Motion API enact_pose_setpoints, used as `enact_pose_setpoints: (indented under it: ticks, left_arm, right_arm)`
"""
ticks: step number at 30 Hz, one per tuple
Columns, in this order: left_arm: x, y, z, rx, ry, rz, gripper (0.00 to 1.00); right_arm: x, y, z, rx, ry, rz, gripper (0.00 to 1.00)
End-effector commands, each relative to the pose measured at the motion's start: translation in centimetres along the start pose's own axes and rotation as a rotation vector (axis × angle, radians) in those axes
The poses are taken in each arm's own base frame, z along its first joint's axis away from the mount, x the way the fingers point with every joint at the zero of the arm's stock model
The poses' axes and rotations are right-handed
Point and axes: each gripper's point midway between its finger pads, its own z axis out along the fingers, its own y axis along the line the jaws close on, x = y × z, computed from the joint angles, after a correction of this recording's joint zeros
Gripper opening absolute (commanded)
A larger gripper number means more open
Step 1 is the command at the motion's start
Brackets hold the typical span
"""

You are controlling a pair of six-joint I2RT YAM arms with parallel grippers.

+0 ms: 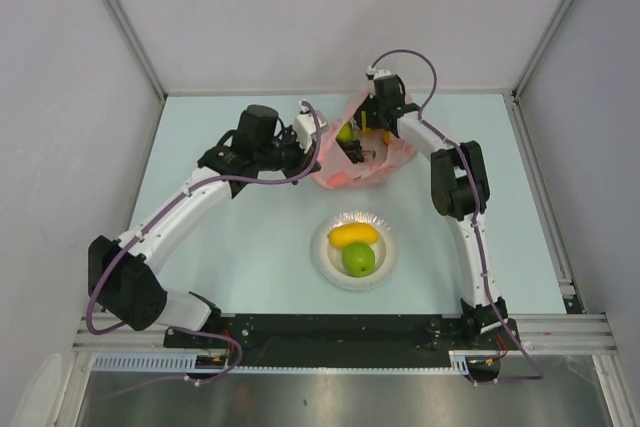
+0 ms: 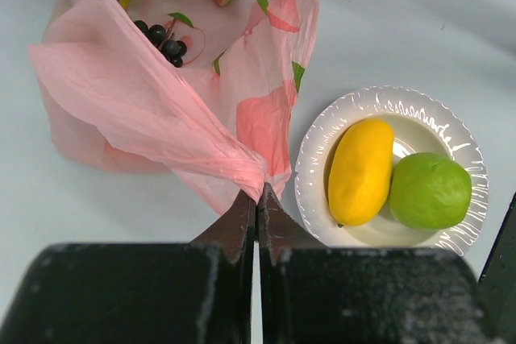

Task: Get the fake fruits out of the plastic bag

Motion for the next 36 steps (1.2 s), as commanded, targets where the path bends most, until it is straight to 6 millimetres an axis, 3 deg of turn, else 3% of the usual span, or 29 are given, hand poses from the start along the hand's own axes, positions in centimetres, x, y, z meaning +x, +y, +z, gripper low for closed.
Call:
enact_pose_setpoints:
  ticks: [1,2,9,16,21,23,25,28,29,30,32,33,35,36]
  left_arm:
    - [-0.9,-0.5,-0.5,0.010,-0.017,0.017,0.00]
    - [-0.5,-0.5,-0.6,0.011,-0.008,0.015,0.00]
    - [-0.2,-1.4,-1.2,0.048,0.010,0.034,0.00]
    - [0.8,-2.2,0.6,0.088,0.064,0.062,0.00]
    - [0.8,-2.5,1.0,0.094,0.071,0.074,0.00]
    - [0.7,-2.4,1.0,0.086,0.063,0.075,0.00]
    - [0.7,-2.3,1.0,0.079,0.055,0.076,0.00]
    - [0.7,-2.3,1.0,0.075,0.049,0.072,0.00]
    - [0.4,-2.3,1.0,0.072,0.036,0.076,0.00]
    - [0.3,-2.3,1.0,0.069,0.027,0.064,0.00]
    - [-0.3,-2.1,1.1,0.051,-0.003,0.052,0.00]
    - [-0.5,-1.9,1.0,0.033,-0.012,0.022,0.00]
    - [-1.4,-1.7,1.0,0.016,-0.045,0.012,0.00]
    - [-1.7,-1.7,0.9,0.013,-0.053,0.002,0.00]
  right_arm:
    - [-3.8,-0.7,-0.7,-0.099,-0.059,0.259,0.93]
    - [-3.8,-0.7,-0.7,-0.112,-0.048,0.337,0.94]
    - [-2.7,0.1,0.3,-0.166,0.001,0.438,0.91]
    - [-1.7,1.0,2.5,-0.141,0.007,0.438,0.86]
    - [-0.7,0.8,2.3,-0.086,0.029,0.404,0.77]
    - [-1.3,0.9,1.6,-0.089,0.014,0.360,0.62]
    - [-1.4,0.6,1.1,-0.076,0.010,0.340,0.56]
    - [-3.0,0.6,-0.8,-0.088,-0.019,0.292,0.46]
    - [-4.7,0.9,-2.4,-0.115,-0.048,0.278,0.42]
    - [-5.2,0.9,-3.1,-0.128,-0.053,0.274,0.40]
    - [-5.2,1.3,-4.6,-0.163,-0.039,0.257,0.35]
    - [-6.1,1.3,-6.3,-0.173,-0.047,0.243,0.33]
    - [-5.2,1.7,-7.6,-0.206,-0.015,0.240,0.29]
    - [-6.2,1.8,-9.4,-0.217,-0.029,0.234,0.28]
